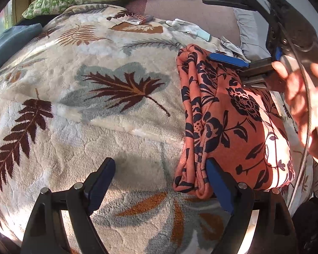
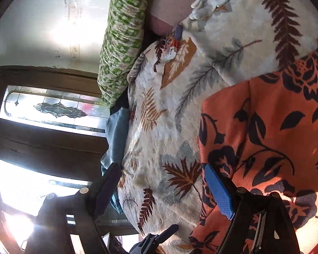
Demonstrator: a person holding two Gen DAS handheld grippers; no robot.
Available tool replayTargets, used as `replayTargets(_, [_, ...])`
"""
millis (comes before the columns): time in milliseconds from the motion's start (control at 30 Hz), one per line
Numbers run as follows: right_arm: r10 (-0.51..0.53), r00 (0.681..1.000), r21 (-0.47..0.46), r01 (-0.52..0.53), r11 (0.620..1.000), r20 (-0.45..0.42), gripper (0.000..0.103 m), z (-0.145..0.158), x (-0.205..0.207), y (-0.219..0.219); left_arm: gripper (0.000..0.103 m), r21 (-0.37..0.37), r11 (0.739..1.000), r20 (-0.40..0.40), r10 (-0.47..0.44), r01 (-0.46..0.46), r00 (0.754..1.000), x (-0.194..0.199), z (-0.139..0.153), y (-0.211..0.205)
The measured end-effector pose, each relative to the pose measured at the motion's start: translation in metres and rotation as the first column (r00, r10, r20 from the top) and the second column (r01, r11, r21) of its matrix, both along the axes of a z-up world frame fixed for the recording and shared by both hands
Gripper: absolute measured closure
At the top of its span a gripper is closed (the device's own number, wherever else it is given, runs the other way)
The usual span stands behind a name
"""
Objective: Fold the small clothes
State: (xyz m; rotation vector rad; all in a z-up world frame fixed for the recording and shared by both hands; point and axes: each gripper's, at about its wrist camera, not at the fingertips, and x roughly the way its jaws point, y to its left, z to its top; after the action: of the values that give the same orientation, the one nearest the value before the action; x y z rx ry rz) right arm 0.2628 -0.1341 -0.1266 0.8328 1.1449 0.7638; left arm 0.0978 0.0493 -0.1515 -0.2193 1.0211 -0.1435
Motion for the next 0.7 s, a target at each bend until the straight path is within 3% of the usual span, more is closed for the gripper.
replayTargets(67, [-0.045, 0.999, 0.007, 0.045, 0.999, -0.009, 0.019, -0.006, 0.014, -0.002, 0.016, -0.018, 1.000, 0.001, 0.003, -0.003, 1.000, 0.000, 0.000, 0.002])
replayTargets(167, [-0.074, 0.992, -0.013, 0.074, 0.997, -0.098, 0.024, -0.042, 0.031, -0.007, 0.016, -0.041, 0.999, 0.002, 0.005, -0.005, 1.000, -0.001, 0.001, 0.005])
replayTargets(200, [-0.086, 0.993, 0.006, 0.087, 0.996, -0.083, 0.024, -0.035, 0.027, -0.011, 0.015, -0.038, 0.999, 0.006, 0.007, -0.007, 1.000, -0.001, 0.000, 0.004])
replayTargets(333, [-0.020, 0.999, -0.013, 0.021, 1.000, 0.031, 0.024, 0.010, -0.014, -0.025, 0.015, -0.019, 1.000, 0.018, 0.008, -0.008, 1.000, -0.004, 0.002, -0.001])
replayTargets(433, [-0.040, 0.994, -0.055, 0.046, 0.997, 0.101, 0.021, 0.028, -0.065, -0.053, 0.015, -0.007, 1.000, 0.025, 0.019, -0.019, 1.000, -0.007, 0.003, -0.002])
replayTargets(533, [-0.069, 0.995, -0.098, 0.077, 0.992, 0.078, 0.018, 0.012, -0.104, -0.077, 0.015, 0.029, 0.999, 0.036, 0.032, -0.033, 0.999, -0.011, 0.010, -0.006])
replayTargets(600, [-0.073, 0.997, -0.155, 0.072, 0.985, 0.001, 0.017, -0.018, -0.109, -0.084, 0.015, 0.057, 0.997, 0.056, 0.039, -0.042, 0.998, -0.016, 0.021, -0.008])
replayTargets(633, [-0.078, 0.997, -0.140, 0.075, 0.987, -0.018, 0.018, -0.030, -0.109, -0.087, 0.015, 0.077, 0.996, 0.069, 0.039, -0.044, 0.997, -0.020, 0.027, -0.009])
replayTargets(700, [-0.113, 0.993, -0.108, 0.110, 0.988, -0.016, 0.018, -0.022, -0.112, -0.092, 0.015, 0.107, 0.992, 0.100, 0.054, -0.065, 0.994, -0.030, 0.040, -0.008])
